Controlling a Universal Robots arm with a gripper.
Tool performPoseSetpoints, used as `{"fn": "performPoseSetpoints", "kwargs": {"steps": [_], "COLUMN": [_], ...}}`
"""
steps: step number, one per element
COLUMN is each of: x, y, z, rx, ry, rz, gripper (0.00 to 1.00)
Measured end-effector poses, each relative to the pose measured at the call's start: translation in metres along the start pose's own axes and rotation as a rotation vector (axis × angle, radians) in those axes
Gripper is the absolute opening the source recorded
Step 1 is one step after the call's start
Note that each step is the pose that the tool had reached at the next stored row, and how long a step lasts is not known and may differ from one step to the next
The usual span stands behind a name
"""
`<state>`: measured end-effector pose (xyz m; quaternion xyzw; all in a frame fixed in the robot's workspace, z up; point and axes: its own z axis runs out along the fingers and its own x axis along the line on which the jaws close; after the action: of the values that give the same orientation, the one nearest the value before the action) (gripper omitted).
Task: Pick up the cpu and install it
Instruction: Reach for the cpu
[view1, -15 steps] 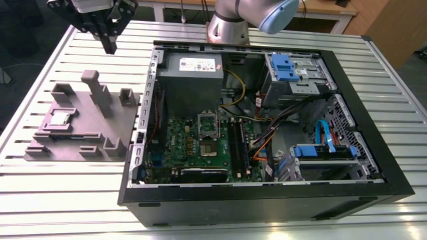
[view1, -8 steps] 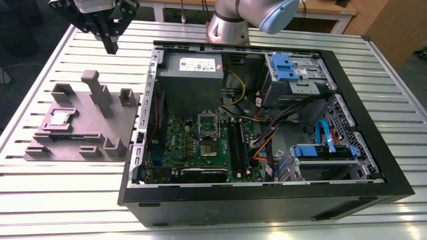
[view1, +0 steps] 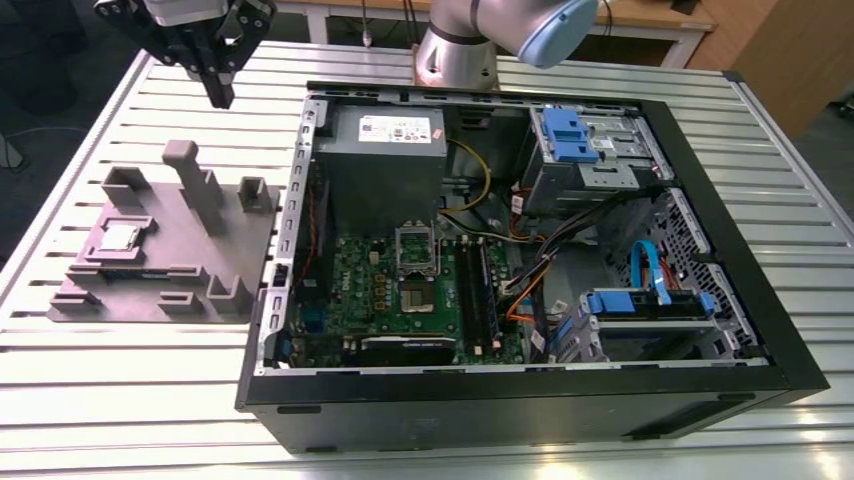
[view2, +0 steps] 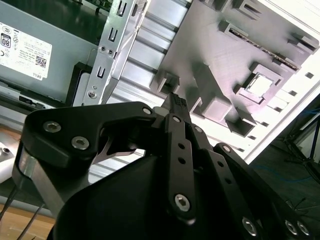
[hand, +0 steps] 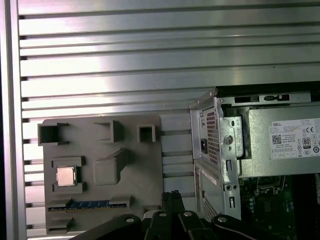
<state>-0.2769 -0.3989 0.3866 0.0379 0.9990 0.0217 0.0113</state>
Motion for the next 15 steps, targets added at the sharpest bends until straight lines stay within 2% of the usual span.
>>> {"fn": "performPoseSetpoints", "kwargs": {"steps": [15], "x": [0.0121], "y": [-0.0009], "z": [-0.0003], "rx": [0.0001], "ry": [0.0], "rz": [0.0], "gripper": [0.1]}}
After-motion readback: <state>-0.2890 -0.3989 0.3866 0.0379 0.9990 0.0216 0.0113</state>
